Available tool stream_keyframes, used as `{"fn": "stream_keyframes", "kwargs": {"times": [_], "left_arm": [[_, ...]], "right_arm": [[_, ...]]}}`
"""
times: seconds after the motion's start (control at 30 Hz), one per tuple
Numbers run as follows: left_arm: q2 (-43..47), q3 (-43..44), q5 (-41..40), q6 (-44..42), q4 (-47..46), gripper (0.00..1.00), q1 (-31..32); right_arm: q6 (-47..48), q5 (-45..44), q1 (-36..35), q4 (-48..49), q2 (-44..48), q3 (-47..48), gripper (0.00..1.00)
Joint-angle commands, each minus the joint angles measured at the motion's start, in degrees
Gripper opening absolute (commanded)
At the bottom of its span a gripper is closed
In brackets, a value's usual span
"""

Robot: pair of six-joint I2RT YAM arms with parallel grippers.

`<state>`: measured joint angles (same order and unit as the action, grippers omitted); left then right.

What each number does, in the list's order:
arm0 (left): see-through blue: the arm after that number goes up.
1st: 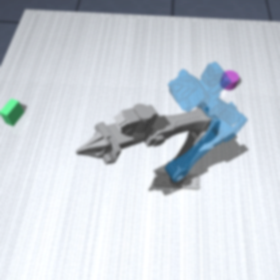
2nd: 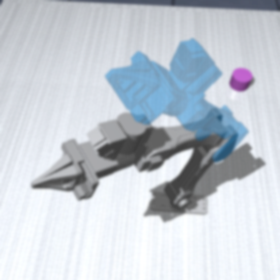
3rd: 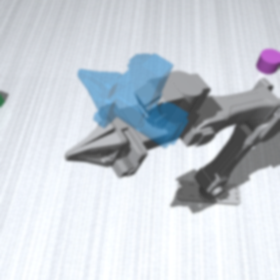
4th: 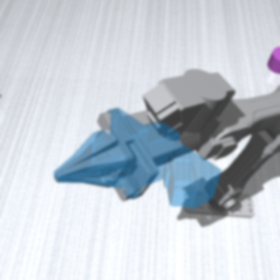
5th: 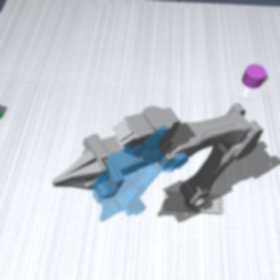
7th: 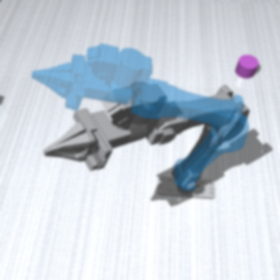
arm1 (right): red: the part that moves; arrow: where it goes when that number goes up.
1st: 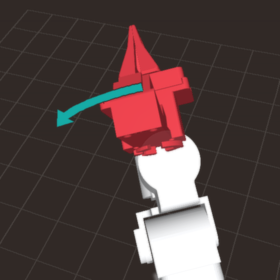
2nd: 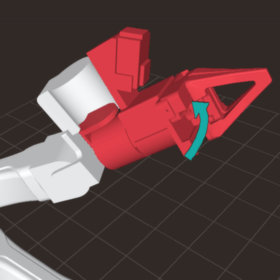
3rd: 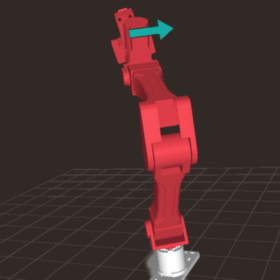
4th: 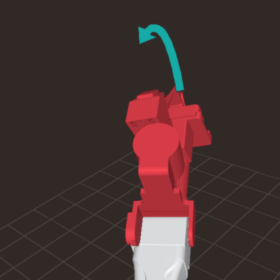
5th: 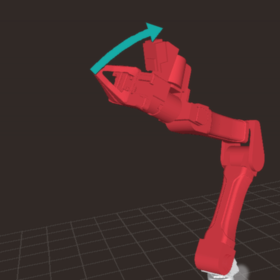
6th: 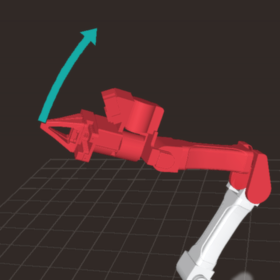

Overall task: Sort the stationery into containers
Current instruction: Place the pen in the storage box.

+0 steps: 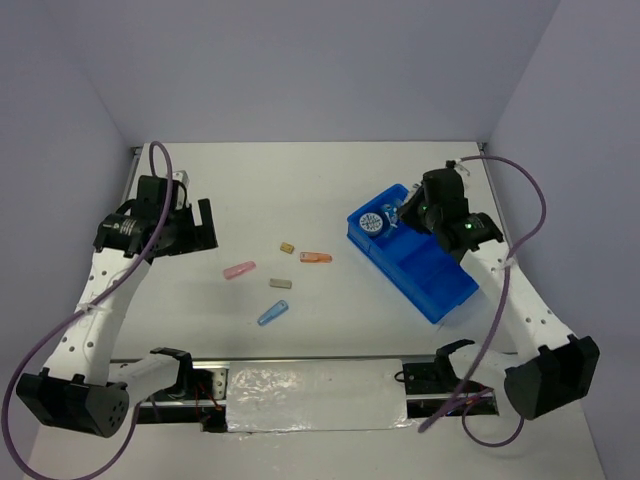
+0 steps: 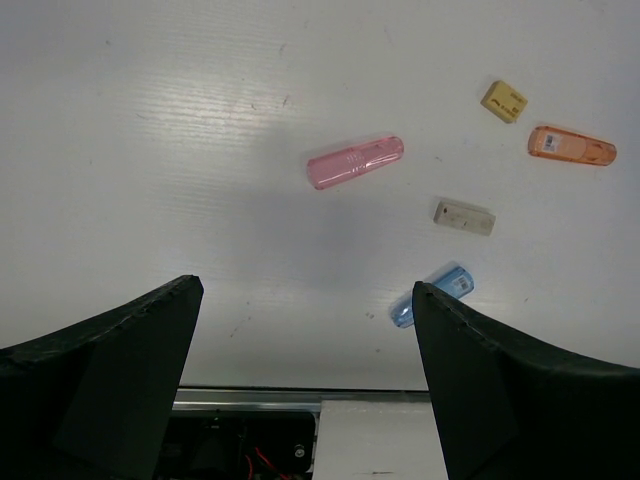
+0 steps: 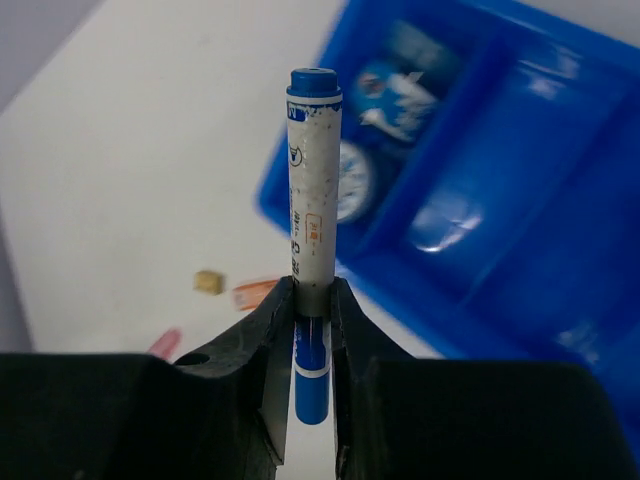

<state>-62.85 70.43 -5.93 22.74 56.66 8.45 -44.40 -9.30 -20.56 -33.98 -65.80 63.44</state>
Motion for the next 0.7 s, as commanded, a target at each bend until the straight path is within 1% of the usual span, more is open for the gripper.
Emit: {"fn": "stream_keyframes", "kwargs": {"times": [0.0,0.13,0.3,0.4,0.57,0.6,0.67], "left_arm": [[-0.26,3.83,-0.64,0.55,0.37,0.99,0.25],[-0.96,4.71,-4.25,0.73,2.22,0.99,0.25],[0.09,2.79,-3.91,0.64,2.75,0.99,0.25],[1.15,1.29,-4.09,0.64,3.01,0.99,0.25],[2.47,0.06,-5.75,0.37,3.89,0.99,0.25],[2.56,-0.12,-5.76,0.29,3.89,0.99,0.17],[2.56,-0.30,-5.84,0.37,4.07,0.99,0.25]], "right_arm": [[4.40,-0.02,8.22,-1.89,-4.50,-3.59,0.00],[5.90,0.51,12.37,0.75,-9.16,-3.33,0.00],[5.73,-0.19,14.05,1.19,-15.05,-1.92,0.00],[5.56,1.12,14.49,2.95,-17.24,-2.36,0.00],[4.59,2.79,14.58,4.71,-21.11,-2.01,0.14],[4.41,3.41,14.49,4.97,-21.56,-1.92,0.27],[4.06,3.50,14.49,4.97,-22.61,-1.04,0.36]]}}
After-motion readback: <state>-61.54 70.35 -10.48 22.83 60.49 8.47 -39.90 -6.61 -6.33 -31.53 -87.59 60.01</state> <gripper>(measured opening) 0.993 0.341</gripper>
